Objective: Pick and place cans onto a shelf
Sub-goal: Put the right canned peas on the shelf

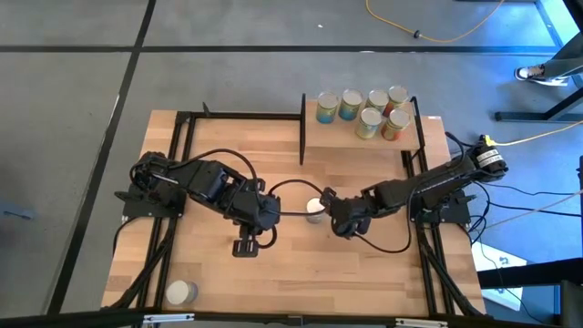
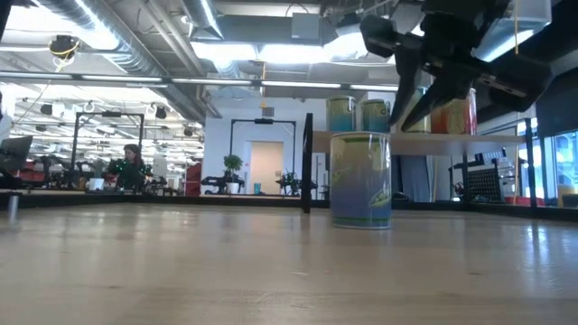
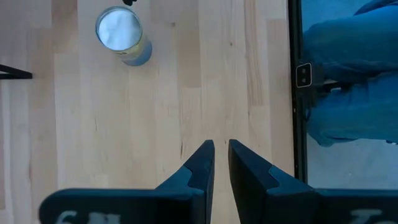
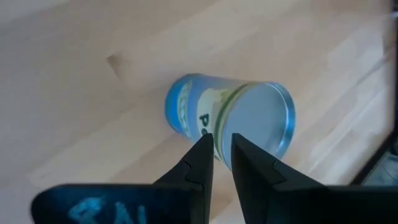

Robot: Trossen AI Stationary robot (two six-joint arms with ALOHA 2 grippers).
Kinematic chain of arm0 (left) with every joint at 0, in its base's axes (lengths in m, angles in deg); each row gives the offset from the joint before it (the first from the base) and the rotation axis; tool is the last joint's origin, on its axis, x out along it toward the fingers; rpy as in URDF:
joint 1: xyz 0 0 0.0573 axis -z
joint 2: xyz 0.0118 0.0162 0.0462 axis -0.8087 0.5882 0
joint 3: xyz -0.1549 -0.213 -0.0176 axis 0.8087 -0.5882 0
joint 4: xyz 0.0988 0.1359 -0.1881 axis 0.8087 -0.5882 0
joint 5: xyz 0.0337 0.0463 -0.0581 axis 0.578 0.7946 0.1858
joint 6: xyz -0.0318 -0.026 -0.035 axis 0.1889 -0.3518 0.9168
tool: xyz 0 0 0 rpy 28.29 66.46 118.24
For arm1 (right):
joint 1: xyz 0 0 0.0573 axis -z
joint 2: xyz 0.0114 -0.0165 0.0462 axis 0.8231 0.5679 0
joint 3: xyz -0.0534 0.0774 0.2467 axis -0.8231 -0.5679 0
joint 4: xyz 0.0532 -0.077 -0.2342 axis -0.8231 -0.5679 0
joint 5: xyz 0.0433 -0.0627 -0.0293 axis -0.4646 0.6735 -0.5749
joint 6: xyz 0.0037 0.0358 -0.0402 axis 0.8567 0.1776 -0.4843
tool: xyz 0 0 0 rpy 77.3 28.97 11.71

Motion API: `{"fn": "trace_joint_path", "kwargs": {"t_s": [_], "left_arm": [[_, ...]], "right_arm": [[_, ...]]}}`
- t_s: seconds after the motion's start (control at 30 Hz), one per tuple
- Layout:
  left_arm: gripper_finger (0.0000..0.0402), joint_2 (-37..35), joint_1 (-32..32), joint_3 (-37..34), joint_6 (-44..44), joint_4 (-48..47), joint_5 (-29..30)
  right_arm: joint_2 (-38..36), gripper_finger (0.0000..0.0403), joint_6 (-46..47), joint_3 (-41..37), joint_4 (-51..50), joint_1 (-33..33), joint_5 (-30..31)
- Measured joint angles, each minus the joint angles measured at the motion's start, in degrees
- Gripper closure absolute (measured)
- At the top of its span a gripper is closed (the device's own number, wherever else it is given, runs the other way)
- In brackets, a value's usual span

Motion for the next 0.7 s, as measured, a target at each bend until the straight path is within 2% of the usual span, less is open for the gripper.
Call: {"fn": "trace_joint_path", "kwargs": {"t_s": [0.3, 0.43, 0.7], "left_arm": [[0.0360, 0.00, 0.00, 0.00, 0.00, 0.00, 0.00], [0.0360, 0.00, 0.00, 0.00, 0.03, 0.00, 0.06], [0.0360, 0.00, -0.61, 0.00, 2.64, 0.00, 4.96]], "right_arm": [[0.02, 0.0343, -1.70, 0.00, 0.33, 3.03, -2.75], [0.02, 0.0343, -1.63, 0.00, 0.51, 4.24, -6.77], [0.04, 0.0343, -1.72, 0.00, 0.52, 4.58, -8.20]]}}
